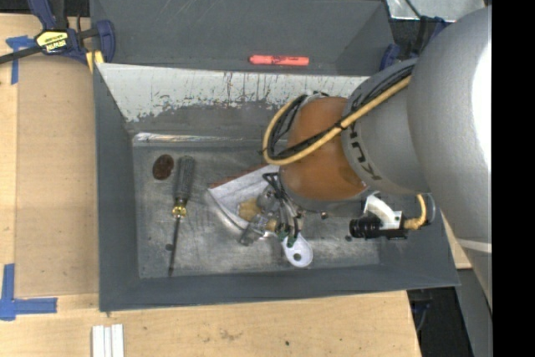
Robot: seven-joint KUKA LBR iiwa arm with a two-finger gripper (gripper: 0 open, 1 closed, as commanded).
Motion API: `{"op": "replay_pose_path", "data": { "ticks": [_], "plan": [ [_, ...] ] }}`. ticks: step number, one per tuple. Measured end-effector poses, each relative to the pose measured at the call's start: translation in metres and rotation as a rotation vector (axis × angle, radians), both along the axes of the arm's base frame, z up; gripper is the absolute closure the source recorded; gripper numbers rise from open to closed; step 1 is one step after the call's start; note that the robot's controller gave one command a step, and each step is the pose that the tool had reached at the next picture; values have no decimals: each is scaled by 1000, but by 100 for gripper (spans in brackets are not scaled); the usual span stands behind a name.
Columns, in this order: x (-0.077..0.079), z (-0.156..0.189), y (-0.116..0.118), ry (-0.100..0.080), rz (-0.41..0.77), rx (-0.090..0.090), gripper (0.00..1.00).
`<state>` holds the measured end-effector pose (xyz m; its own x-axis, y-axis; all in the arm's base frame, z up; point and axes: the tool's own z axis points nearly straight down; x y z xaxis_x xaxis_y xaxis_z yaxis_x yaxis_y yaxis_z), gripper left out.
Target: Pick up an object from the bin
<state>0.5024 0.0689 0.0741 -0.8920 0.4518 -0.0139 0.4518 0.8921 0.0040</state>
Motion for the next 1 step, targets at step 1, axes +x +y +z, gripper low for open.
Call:
{"op": "replay_pose_path", "data": {
  "ticks": [1],
  "plan": [
    [-1, 5, 0, 4, 0, -1, 100]
  ]
}}
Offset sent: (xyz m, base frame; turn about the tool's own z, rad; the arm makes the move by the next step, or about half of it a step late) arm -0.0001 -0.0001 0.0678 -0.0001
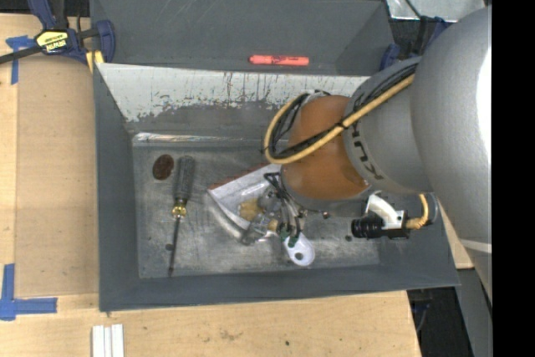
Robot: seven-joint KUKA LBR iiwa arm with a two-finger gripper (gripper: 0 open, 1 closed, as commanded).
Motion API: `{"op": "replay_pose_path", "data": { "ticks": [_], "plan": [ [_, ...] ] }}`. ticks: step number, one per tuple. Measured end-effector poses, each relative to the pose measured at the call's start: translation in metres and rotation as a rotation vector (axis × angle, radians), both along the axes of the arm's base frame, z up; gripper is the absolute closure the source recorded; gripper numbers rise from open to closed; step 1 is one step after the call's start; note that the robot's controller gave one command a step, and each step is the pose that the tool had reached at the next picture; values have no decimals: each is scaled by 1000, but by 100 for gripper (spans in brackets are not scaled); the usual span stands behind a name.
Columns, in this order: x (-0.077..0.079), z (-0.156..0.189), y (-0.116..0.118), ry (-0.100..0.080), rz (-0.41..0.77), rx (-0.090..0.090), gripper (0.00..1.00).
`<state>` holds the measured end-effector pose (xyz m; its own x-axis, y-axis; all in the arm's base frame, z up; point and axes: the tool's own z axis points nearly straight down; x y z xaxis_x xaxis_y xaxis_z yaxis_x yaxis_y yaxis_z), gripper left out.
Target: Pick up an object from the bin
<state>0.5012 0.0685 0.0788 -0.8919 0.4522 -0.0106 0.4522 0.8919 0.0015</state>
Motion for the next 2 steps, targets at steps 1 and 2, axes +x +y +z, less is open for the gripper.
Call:
{"op": "replay_pose_path", "data": {
  "ticks": [1, 2],
  "plan": [
    [-2, 20, 0, 10, 1, 1, 100],
    [-1, 37, 0, 9, 3, 2, 100]
  ]
}}
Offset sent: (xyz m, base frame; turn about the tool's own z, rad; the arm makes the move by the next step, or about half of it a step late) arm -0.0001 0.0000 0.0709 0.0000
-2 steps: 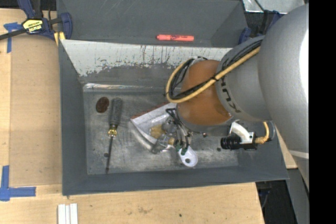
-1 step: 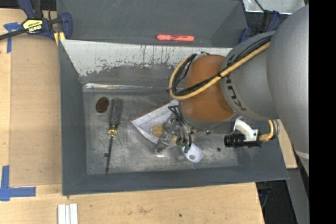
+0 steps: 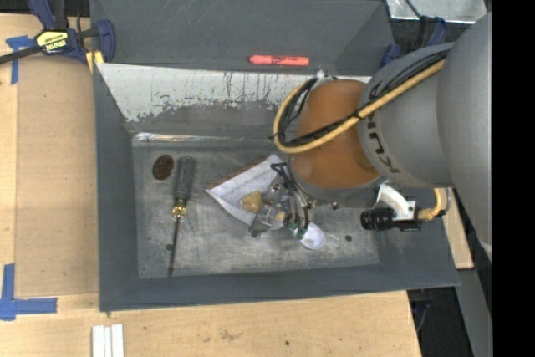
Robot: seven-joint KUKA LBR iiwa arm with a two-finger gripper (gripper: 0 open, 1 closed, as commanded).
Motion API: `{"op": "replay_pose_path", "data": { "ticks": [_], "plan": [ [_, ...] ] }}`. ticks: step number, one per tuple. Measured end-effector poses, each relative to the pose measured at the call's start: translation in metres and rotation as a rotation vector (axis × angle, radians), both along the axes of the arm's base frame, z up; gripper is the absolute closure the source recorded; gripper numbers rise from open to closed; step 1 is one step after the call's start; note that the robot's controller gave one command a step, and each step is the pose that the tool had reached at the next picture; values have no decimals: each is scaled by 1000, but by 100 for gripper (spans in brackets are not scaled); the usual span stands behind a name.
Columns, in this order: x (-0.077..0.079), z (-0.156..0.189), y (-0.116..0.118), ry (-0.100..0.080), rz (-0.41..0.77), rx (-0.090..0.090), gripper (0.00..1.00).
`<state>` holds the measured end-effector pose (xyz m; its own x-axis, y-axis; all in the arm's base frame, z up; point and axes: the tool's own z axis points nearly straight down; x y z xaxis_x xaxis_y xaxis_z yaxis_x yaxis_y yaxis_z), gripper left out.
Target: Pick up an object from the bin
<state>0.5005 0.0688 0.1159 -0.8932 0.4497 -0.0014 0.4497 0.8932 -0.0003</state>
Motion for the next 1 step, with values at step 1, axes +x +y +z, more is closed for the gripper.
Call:
{"op": "replay_pose_path", "data": {
  "ticks": [1],
  "plan": [
    [0, 14, 0, 0, 1, 1, 100]
  ]
}}
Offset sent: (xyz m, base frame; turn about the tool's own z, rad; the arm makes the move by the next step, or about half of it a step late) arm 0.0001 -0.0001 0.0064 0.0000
